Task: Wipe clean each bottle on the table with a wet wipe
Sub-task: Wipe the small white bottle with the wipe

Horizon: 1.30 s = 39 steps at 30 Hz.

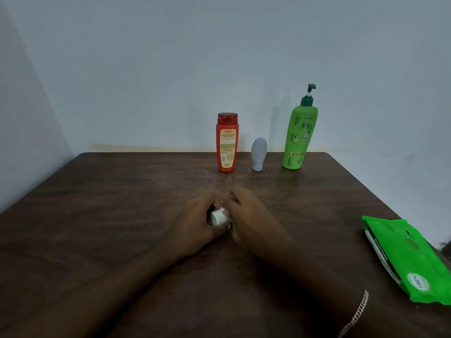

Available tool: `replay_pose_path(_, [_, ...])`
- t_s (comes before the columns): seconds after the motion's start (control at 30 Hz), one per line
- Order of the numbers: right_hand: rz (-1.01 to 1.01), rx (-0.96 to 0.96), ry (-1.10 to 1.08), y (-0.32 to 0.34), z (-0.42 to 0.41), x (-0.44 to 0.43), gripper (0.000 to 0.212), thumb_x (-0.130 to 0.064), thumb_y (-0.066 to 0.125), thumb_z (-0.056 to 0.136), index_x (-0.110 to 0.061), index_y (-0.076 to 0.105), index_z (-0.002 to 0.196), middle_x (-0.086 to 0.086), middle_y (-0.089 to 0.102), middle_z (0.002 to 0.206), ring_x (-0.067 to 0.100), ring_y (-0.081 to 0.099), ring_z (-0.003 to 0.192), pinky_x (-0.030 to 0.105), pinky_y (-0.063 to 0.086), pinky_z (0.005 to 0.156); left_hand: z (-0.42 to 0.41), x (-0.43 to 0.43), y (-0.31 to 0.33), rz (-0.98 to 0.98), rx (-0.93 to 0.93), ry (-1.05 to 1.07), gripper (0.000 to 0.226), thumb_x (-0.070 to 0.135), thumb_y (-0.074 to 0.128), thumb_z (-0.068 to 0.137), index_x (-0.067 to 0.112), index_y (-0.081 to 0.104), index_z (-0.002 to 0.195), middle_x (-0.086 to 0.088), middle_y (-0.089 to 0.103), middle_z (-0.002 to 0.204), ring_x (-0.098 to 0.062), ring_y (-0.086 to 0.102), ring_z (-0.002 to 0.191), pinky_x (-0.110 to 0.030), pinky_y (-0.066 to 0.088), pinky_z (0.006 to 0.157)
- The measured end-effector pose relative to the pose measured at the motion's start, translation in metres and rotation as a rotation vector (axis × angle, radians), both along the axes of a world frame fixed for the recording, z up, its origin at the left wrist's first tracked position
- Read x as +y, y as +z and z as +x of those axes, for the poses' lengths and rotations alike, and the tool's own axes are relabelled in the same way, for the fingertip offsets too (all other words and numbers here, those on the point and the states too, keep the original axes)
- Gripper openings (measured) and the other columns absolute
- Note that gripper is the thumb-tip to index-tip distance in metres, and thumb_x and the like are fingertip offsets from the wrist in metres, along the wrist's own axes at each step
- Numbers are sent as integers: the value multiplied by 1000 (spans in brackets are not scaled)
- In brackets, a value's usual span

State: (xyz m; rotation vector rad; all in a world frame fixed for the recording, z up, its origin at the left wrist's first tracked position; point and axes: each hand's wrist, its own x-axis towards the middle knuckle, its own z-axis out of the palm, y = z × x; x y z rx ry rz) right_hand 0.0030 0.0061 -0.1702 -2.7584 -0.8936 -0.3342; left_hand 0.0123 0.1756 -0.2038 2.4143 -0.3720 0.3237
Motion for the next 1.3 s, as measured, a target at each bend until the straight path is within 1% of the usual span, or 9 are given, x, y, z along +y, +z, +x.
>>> replay_pose_path(0.2, [137,-16,-109,-2,11,-11,41,-18,67,84,-19,60,124,4,48,130,18,47,115,31,46,94,1,-1,2,-36,-45,-55,33,36,85,75,34,58,94,18,61,92,3,58,86,-14,47,66])
replay_pose_path(0.3, [226,-26,-249,-2,21,-25,25,-14,68,84,-15,68,109,-1,46,100,16,53,94,20,35,71,-1,-2,4,-52,-84,-70,32,35,87,74,34,61,93,21,61,90,5,58,86,-11,44,64])
replay_pose_path(0.37, [266,-10,-310,-4,25,-33,16,-15,68,86,-13,70,101,-3,42,92,18,55,89,17,29,62,-2,-1,4,-42,-87,-77,31,36,86,75,33,62,94,22,60,91,5,57,88,-10,44,65])
replay_pose_path(0.5, [223,4,-286,-2,18,-22,25,-19,67,87,-15,66,112,-3,44,102,11,48,92,22,36,75,-2,-3,2,-3,-102,-76,32,39,84,77,34,61,98,20,60,93,4,57,86,-11,42,64])
replay_pose_path(0.67, [124,-16,-104,-2,4,-4,36,-25,70,82,-16,61,116,3,47,128,15,45,111,26,41,90,-4,-5,3,-3,-104,-69,32,33,84,78,31,58,98,18,58,91,3,57,82,-11,44,66])
replay_pose_path(0.77, [173,-35,-156,-3,10,-13,34,-21,70,82,-17,63,115,1,49,119,13,48,103,24,39,82,-1,-6,1,8,-113,-67,33,35,84,78,29,60,100,15,61,94,0,57,82,-14,44,67])
replay_pose_path(0.93, [276,35,-351,-8,31,-44,19,-22,68,86,-21,72,105,0,59,100,7,45,81,13,26,60,1,-2,3,37,-139,-62,34,29,83,79,29,60,105,16,60,101,-1,56,87,-19,47,69])
replay_pose_path(1.13, [408,114,-346,-9,34,-54,19,-22,64,91,-24,77,104,-4,71,104,3,52,83,2,28,62,6,2,-1,5,-111,-16,45,27,84,79,33,60,118,16,53,115,3,52,95,-9,43,69])
replay_pose_path(1.3, [477,102,-347,-8,29,-54,19,-18,67,90,-23,77,104,-11,64,90,3,54,82,-3,33,63,8,4,-3,-114,-56,-14,46,35,88,74,38,63,112,16,56,114,-2,58,96,-19,54,74])
